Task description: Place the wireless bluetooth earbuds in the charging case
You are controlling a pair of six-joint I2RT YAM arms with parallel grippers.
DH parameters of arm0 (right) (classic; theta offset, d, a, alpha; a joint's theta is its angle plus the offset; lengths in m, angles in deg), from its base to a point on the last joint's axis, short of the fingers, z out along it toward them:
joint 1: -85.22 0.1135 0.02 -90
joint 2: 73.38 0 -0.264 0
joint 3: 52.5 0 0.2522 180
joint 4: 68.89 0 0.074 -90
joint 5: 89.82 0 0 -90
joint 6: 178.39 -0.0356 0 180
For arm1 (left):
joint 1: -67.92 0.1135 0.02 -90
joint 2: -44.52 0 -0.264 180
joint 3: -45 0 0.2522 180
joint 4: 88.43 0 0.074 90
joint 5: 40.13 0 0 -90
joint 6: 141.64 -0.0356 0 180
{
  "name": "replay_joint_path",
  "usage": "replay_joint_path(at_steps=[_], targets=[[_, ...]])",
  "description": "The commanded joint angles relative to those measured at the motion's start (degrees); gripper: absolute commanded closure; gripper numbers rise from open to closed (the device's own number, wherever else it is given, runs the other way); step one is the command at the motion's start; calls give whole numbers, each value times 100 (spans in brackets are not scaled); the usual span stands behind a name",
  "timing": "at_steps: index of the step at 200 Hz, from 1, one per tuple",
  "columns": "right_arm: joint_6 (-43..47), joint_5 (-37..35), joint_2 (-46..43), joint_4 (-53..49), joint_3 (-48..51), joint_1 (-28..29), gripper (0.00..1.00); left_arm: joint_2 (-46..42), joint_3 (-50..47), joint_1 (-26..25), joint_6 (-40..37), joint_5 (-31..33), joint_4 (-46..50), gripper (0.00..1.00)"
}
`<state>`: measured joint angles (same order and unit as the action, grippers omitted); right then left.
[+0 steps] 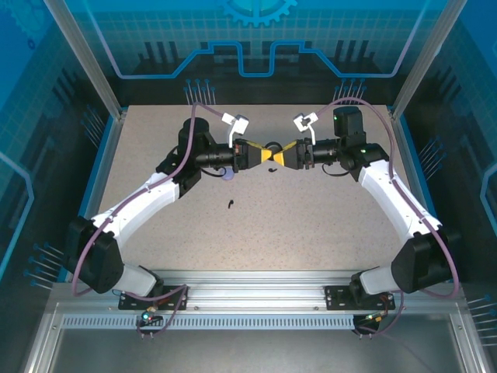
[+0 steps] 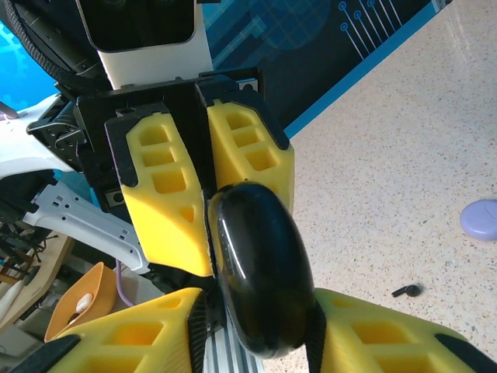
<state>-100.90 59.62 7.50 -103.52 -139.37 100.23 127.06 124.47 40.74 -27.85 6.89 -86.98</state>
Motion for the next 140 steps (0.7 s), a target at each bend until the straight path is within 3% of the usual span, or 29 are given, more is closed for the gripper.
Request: replay_joint_path(at_steps=[1,102,140], targets=[[-4,184,-171,170,-196,65,63,-142,-40,-52,-156,-114,43,87],[103,47,-304,-18,-360,57,61,-149,3,-57,-405,210,440,88],[161,82,-323,-118,-382,59,66,-151,19,-59,-405,220,443,88]])
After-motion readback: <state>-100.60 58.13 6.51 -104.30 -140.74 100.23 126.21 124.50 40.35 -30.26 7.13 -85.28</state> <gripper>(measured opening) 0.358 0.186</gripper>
